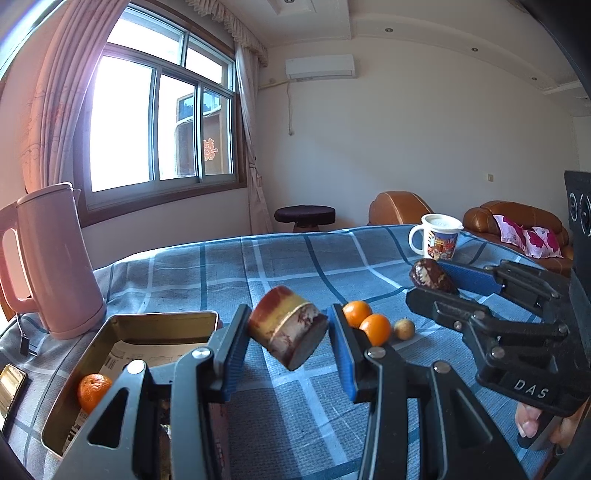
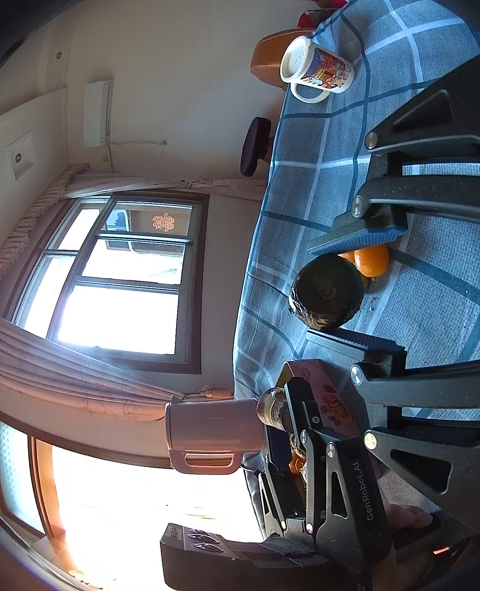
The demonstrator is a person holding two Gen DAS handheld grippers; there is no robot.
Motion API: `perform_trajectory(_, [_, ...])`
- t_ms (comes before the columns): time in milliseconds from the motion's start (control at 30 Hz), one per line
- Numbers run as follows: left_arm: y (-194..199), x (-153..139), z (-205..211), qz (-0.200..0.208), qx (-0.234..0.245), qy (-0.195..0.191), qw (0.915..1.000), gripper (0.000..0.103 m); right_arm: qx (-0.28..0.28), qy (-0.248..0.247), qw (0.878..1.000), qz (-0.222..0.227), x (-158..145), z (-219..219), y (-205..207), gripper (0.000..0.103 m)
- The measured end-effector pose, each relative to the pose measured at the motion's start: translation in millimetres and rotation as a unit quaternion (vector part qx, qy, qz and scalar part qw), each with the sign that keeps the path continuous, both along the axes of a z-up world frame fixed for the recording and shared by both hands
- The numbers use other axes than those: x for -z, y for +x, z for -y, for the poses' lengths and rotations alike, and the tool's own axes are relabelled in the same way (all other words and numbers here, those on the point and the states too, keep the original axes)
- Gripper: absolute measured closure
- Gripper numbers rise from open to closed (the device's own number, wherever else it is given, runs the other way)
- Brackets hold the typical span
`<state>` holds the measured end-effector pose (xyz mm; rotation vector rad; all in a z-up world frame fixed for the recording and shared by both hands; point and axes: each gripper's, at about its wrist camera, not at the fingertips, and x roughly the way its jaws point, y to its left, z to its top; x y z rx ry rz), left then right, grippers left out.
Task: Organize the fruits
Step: 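Carry the jar and the dark brown fruit with both grippers over the tin box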
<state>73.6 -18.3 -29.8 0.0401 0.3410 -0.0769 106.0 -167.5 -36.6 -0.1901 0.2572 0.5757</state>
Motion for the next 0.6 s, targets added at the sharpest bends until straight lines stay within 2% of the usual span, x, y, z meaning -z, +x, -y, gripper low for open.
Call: perform_trajectory(600, [-11.7,-0.1,-38.2,0.004,-0.036,-0.011,0.9993,0.059,-0.052,-0.020,0.998,-0.010,4.1,-53.6,-6.9,0.061])
